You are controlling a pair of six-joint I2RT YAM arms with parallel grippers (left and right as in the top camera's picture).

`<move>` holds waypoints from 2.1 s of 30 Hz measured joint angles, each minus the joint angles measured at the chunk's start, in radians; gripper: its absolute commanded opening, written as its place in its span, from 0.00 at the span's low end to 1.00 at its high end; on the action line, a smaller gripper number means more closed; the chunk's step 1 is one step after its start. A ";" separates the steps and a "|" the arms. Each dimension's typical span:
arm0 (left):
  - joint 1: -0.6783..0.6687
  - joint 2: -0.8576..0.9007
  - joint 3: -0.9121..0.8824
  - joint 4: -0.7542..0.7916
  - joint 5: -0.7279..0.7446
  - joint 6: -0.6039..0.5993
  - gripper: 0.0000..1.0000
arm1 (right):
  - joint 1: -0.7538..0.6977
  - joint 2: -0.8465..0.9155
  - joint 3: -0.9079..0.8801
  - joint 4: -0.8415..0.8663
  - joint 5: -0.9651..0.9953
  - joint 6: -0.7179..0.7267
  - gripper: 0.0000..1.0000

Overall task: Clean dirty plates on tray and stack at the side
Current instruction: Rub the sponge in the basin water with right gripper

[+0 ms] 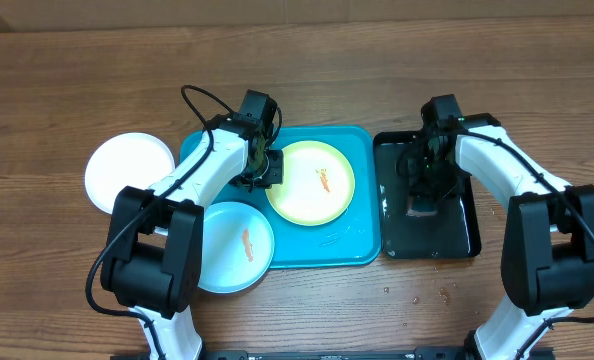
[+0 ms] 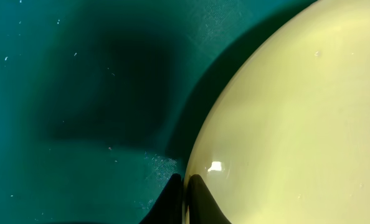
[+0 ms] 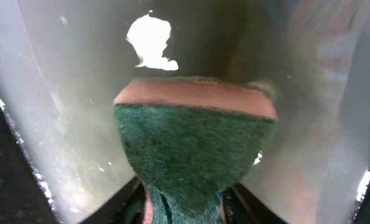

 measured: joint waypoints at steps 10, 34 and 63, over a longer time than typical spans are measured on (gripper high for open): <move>0.000 0.000 0.000 0.000 -0.003 0.000 0.06 | 0.000 0.000 0.018 -0.010 0.000 0.000 0.38; 0.000 0.000 0.000 0.003 -0.003 0.000 0.07 | 0.000 0.000 0.018 -0.032 -0.001 0.001 0.04; 0.000 0.000 -0.026 0.047 -0.010 0.000 0.09 | 0.000 0.000 0.018 -0.031 0.000 -0.001 0.04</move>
